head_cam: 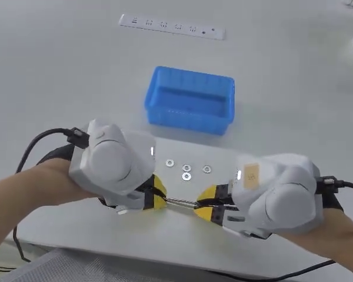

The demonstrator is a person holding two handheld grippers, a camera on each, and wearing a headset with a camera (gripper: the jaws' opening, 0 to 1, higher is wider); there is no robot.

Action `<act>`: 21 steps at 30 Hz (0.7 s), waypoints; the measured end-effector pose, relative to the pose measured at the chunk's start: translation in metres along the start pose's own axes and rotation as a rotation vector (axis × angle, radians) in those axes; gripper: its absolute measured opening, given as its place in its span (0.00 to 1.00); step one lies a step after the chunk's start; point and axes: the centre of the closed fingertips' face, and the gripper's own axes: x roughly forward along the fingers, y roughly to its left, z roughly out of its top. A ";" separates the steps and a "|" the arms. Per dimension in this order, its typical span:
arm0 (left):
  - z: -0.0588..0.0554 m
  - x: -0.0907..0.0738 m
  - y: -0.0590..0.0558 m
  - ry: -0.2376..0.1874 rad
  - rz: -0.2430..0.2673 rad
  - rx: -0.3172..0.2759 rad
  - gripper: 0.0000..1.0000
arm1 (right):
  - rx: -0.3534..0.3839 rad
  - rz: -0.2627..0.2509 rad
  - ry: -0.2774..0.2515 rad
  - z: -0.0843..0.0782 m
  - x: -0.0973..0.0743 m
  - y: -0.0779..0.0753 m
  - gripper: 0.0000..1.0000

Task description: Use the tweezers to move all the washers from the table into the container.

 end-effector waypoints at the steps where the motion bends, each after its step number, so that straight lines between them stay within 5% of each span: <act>1: 0.000 0.000 -0.001 0.010 -0.002 0.018 0.07 | 0.001 0.000 -0.003 0.000 0.000 0.000 0.06; 9: 0.002 -0.002 -0.006 0.041 -0.027 0.061 0.05 | -0.018 0.003 -0.004 -0.002 0.000 0.003 0.06; 21: 0.035 -0.029 -0.003 -0.101 -0.020 0.032 0.05 | -0.032 -0.026 -0.010 -0.001 -0.006 -0.003 0.06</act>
